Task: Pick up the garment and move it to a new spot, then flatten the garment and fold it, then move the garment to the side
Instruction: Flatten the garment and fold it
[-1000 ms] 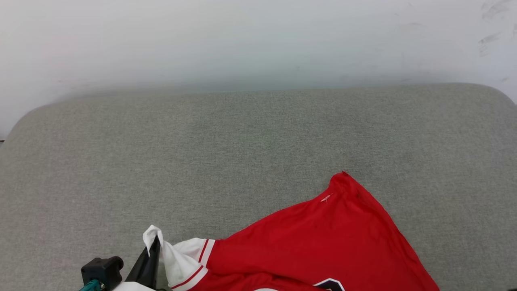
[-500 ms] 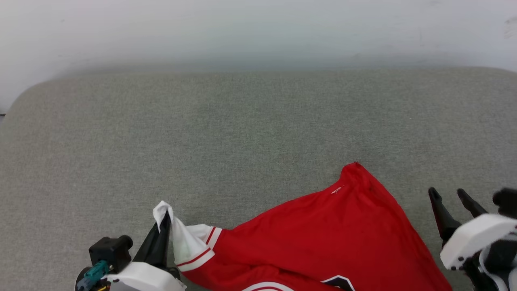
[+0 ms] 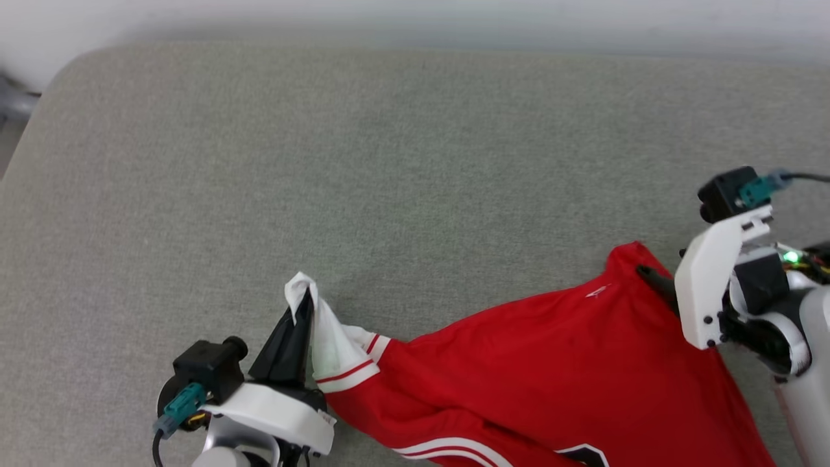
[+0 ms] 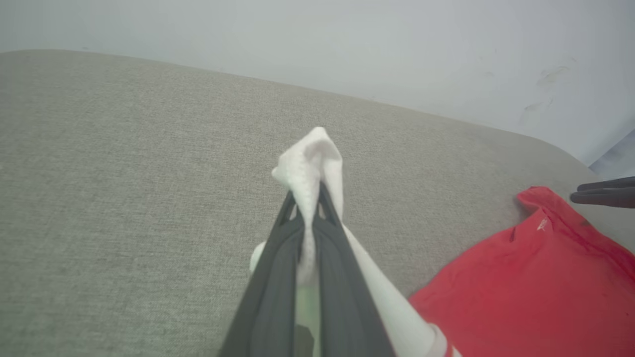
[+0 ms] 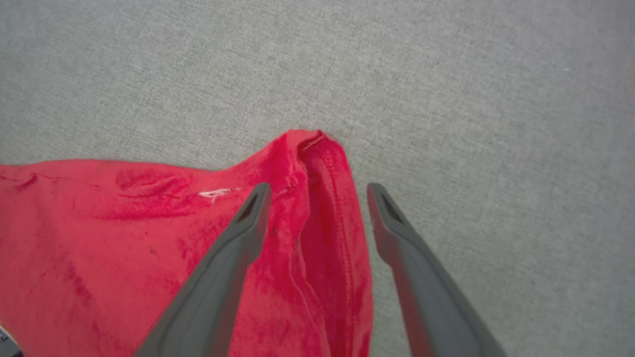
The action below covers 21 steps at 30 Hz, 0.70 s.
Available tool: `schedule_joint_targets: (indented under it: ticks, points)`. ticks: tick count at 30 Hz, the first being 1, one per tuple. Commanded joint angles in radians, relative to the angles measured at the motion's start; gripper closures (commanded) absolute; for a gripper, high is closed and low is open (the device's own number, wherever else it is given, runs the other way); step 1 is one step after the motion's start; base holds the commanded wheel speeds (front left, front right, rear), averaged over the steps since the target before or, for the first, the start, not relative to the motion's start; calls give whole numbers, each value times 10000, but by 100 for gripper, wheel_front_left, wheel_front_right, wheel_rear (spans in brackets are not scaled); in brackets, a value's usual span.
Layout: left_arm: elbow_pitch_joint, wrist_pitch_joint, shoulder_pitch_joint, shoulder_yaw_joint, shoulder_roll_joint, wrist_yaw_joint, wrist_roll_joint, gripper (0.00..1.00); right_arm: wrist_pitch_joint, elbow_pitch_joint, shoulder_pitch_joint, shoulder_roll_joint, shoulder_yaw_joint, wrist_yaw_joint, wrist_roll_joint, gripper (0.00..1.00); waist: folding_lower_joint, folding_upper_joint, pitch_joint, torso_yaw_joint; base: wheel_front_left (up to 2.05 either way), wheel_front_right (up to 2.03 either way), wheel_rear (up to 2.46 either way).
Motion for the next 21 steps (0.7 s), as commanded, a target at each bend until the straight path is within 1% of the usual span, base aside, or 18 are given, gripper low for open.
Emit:
schedule_joint_targets:
  ticks: [1,4,8,14,15,16,21]
  points:
    - [-23,-60,-226,-50,-22,-40,63,100,196,101,-358,-180,229,-7,-22,0,-2,0,339,237,0,0,0]
    - [-17,-136,-453,-108,-51,-98,65,100,515,544,-883,-386,661,-7,60,0,-2,0,683,388,0,0,0]
    - [65,-231,-701,-163,-79,-159,60,100,681,1448,-1333,-494,994,-9,225,0,-2,0,1050,509,0,0,0]
    - [300,-352,-835,-185,-107,-189,-4,100,1253,2819,-1068,-477,1617,-6,776,0,-2,0,1142,579,0,0,0]
    - [341,-369,-827,-176,-97,-191,-20,100,1347,2956,-1022,-496,1714,-6,890,62,-2,0,1117,579,0,0,0]
    - [380,-374,-816,-165,-83,-193,-29,100,1359,3042,-985,-460,1750,-6,1054,100,-2,0,1085,576,0,0,0]
    - [538,-260,-868,-78,12,-107,-128,100,995,3055,-1338,-553,1719,-6,1377,100,-2,0,910,526,0,0,0]
